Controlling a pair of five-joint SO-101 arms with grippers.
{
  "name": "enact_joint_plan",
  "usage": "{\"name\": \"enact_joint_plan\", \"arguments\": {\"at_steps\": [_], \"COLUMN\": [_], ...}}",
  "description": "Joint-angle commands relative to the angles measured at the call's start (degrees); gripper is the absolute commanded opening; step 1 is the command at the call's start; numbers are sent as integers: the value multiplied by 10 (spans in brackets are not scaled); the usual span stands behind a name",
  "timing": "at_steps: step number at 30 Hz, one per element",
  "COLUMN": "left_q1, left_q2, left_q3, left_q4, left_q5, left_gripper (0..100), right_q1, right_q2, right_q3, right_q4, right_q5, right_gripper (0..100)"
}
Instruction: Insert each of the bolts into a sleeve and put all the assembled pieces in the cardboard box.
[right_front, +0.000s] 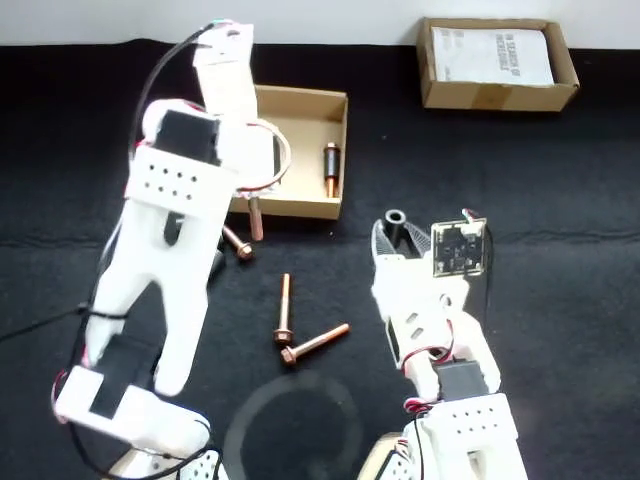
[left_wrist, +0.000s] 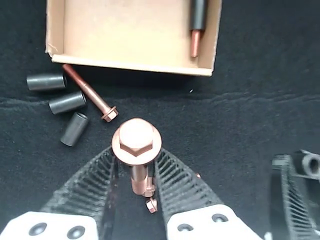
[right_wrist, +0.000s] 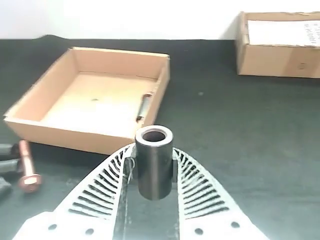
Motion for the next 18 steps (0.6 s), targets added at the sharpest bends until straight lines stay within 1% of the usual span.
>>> {"name": "enact_joint_plan", "arguments": {"at_steps": [1,3,4,8,10,11,14,16,18], "left_q1": [-2,-14,-17,-29,-31,-31,-30,-29,-27], "left_q2": [-91,-157,-196,-347,-411,-439,-504,-536,-556], "left_q3": [40,95,131,292,375,415,513,560,595], "left_q4": [-19,-48,-71,-178,-229,-254,-318,-356,-392], "left_q5": [-4,-11,-27,-66,-84,-93,-101,-102,-101], "left_gripper": [8,8,8,8,8,8,8,8,8], "right_q1": [-7,-9,-16,-33,-42,-46,-63,-74,-80], "right_q2": [-3,-3,-3,-3,-3,-3,-3,-2,-2], "right_q3": [-3,-3,-3,-3,4,16,72,109,141], "right_q4": [-13,-14,-14,-15,-36,-61,-178,-252,-301], "right_q5": [-9,-9,-9,-9,-9,-9,-4,-4,-4], "right_gripper": [7,7,7,7,7,7,7,7,7]}}
